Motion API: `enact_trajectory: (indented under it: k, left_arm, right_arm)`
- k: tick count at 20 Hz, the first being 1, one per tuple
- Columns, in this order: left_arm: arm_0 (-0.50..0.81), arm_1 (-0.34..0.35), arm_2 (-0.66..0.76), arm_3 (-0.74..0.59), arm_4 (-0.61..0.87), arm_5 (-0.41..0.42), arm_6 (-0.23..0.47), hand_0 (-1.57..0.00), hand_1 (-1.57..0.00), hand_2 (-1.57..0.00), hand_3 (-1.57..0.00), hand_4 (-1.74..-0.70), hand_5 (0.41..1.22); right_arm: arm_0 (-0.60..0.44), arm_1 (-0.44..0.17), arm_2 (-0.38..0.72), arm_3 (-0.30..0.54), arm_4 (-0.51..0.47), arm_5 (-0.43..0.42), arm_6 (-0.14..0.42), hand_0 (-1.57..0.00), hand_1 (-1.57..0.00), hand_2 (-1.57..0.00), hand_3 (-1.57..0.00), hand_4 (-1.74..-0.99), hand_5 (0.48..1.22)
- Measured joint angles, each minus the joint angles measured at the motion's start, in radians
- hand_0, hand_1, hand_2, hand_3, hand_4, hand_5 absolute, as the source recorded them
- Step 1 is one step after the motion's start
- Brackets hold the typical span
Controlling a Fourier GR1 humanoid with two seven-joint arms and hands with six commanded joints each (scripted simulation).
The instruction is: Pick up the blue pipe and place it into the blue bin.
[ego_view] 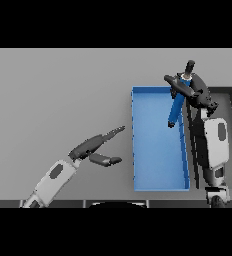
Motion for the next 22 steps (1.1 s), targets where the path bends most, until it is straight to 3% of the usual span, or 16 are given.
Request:
enact_trajectory:
  k: [1, 3, 4, 7, 9, 10, 11, 14, 15, 18, 22]
  left_arm:
    - [0.011, 0.001, -0.008, -0.009, -0.001, -0.003, -0.002, 0.00, 0.00, 0.00, 0.00, -0.83, 0.470]
    - [-0.006, -0.018, -0.012, 0.008, -0.012, 0.007, 0.012, 0.00, 0.00, 0.00, 0.00, -0.83, 0.470]
    - [-0.010, -0.012, -0.004, 0.013, -0.009, 0.007, 0.011, 0.00, 0.00, 0.00, 0.00, -0.83, 0.471]
    - [0.001, -0.017, -0.010, 0.011, -0.012, 0.010, -0.001, 0.00, 0.00, 0.00, 0.00, -0.83, 0.475]
    - [-0.012, -0.015, -0.007, 0.013, -0.015, 0.012, 0.011, 0.00, 0.00, 0.00, 0.00, -0.83, 0.474]
    - [-0.021, -0.020, -0.004, 0.018, -0.012, 0.012, 0.020, 0.00, 0.00, 0.00, 0.00, -0.83, 0.474]
    - [-0.008, -0.020, -0.010, 0.014, -0.012, 0.011, 0.017, 0.00, 0.00, 0.00, 0.00, -0.83, 0.476]
    - [-0.002, -0.016, -0.011, 0.016, -0.017, 0.011, 0.002, 0.00, 0.00, 0.00, 0.00, -0.83, 0.476]
    - [-0.007, -0.025, -0.013, 0.019, -0.019, 0.015, 0.018, 0.00, 0.00, 0.00, 0.00, -0.83, 0.477]
    - [0.003, -0.022, -0.015, 0.005, -0.015, 0.015, 0.004, 0.00, 0.00, 0.00, 0.00, -0.83, 0.477]
    - [0.001, -0.018, -0.012, 0.006, -0.015, 0.016, 0.002, 0.00, 0.00, 0.00, 0.00, -0.83, 0.471]
  right_arm:
    - [0.034, -0.007, 0.020, -0.010, 0.002, -0.029, 0.008, -1.57, -1.57, -1.57, -1.57, -1.499, 1.221]
    - [0.087, -0.052, 0.080, -0.009, -0.007, -0.075, 0.008, -1.57, -1.57, -1.57, -1.08, -1.586, 1.221]
    - [0.112, -0.062, 0.107, -0.008, -0.006, -0.082, 0.008, -1.57, -1.57, -1.57, -1.18, -1.569, 1.221]
    - [0.169, -0.107, 0.223, 0.003, -0.034, -0.128, 0.008, -1.57, -1.57, -1.57, -0.69, -1.653, 1.205]
    - [0.187, -0.168, 0.319, 0.009, -0.090, -0.196, 0.008, -1.57, -1.57, -1.57, -1.01, -1.583, 1.199]
    - [0.185, -0.205, 0.387, 0.018, -0.149, -0.252, 0.008, -1.46, -1.38, -1.33, -0.81, -1.534, 1.190]
    - [0.162, -0.242, 0.457, 0.048, -0.234, -0.320, 0.008, -1.17, -1.11, -1.07, -0.65, -1.477, 1.178]
    - [0.125, -0.299, 0.596, 0.085, -0.388, -0.357, 0.009, -0.60, -0.57, -0.55, -0.33, -1.302, 1.182]
    - [0.097, -0.320, 0.638, 0.089, -0.436, -0.363, 0.008, -0.48, -0.45, -0.44, -0.26, -1.264, 1.139]
    - [0.052, -0.391, 0.731, 0.046, -0.397, -0.283, 0.008, -0.25, -0.23, -0.22, -0.13, -1.204, 1.002]
    - [0.033, -0.430, 0.787, 0.030, -0.348, -0.247, 0.009, -0.12, -0.09, -0.09, -0.05, -1.189, 0.880]
